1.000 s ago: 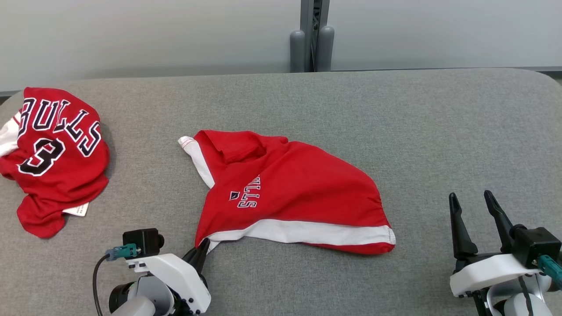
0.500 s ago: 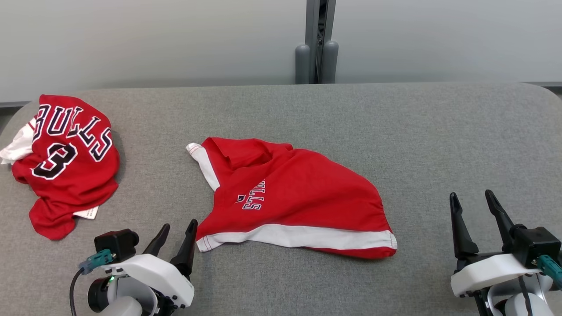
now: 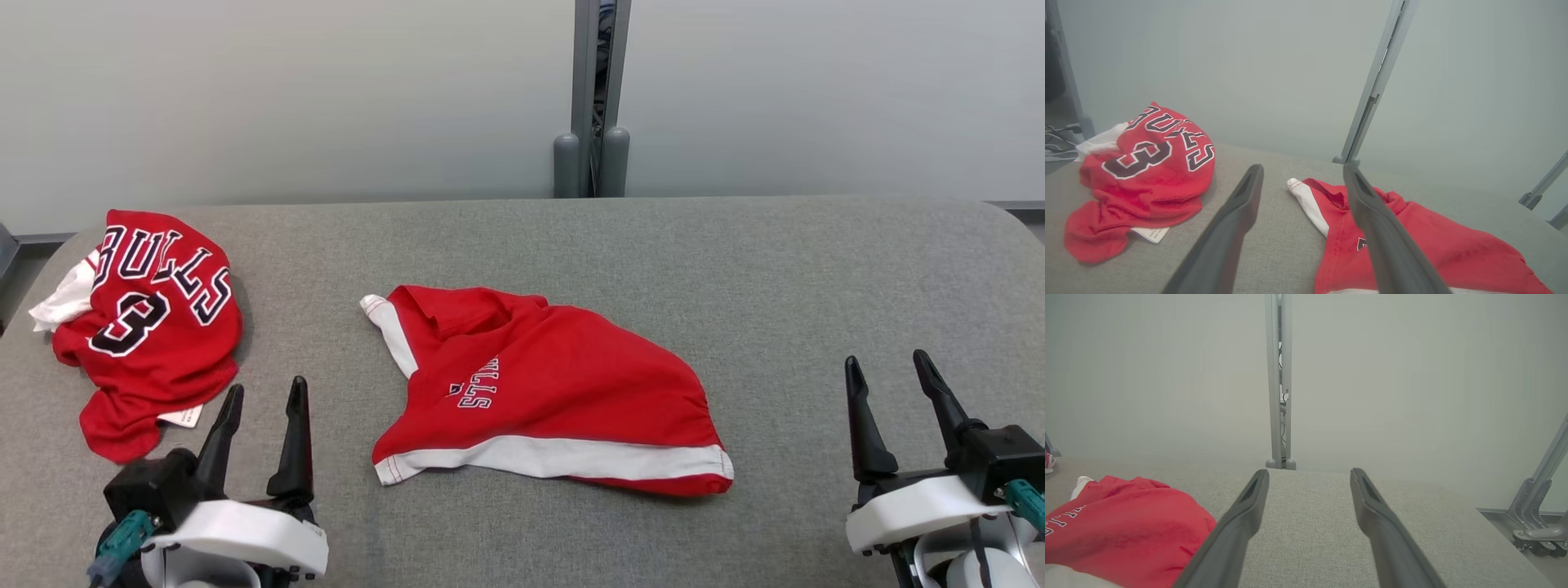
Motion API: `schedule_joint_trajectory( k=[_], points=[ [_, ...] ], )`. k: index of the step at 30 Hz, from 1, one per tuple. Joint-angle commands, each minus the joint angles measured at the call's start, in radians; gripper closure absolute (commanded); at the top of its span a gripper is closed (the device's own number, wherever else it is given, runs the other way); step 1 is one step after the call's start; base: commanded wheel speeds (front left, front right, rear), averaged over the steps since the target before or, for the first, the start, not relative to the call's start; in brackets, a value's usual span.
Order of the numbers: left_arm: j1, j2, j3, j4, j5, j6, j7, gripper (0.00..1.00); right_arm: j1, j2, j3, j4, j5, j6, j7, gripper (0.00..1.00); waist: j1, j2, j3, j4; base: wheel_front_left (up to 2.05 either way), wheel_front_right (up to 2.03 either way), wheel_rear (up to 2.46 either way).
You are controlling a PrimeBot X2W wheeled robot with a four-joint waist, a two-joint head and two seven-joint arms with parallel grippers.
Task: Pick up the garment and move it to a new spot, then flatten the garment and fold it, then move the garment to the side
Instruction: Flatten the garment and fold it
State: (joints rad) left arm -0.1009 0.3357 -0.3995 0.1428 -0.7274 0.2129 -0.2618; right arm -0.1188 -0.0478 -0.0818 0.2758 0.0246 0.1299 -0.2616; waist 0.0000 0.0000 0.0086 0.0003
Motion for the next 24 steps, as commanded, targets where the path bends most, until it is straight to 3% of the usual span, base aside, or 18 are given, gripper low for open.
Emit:
schedule_joint_trajectory(
  k=[1,6,24],
  points=[
    [0.034,-0.009,0.032,-0.019,0.036,-0.001,-0.005,0.0,0.01,-0.005,0.005,-0.003,-0.002,0.002,-0.005,0.0,0.0,0.0,-0.01,-0.002,0.0,0.0,0.0],
    [0.111,-0.027,0.083,-0.029,0.101,-0.021,-0.005,0.0,0.025,-0.005,0.032,0.0,0.011,0.002,0.004,0.0,0.0,0.0,-0.031,-0.003,0.0,0.0,0.0],
    [0.151,-0.045,0.129,0.045,0.137,-0.059,-0.005,0.0,0.063,-0.005,0.071,0.007,0.039,0.002,0.031,0.0,0.0,0.0,-0.073,-0.009,0.0,0.0,0.0]
  ],
)
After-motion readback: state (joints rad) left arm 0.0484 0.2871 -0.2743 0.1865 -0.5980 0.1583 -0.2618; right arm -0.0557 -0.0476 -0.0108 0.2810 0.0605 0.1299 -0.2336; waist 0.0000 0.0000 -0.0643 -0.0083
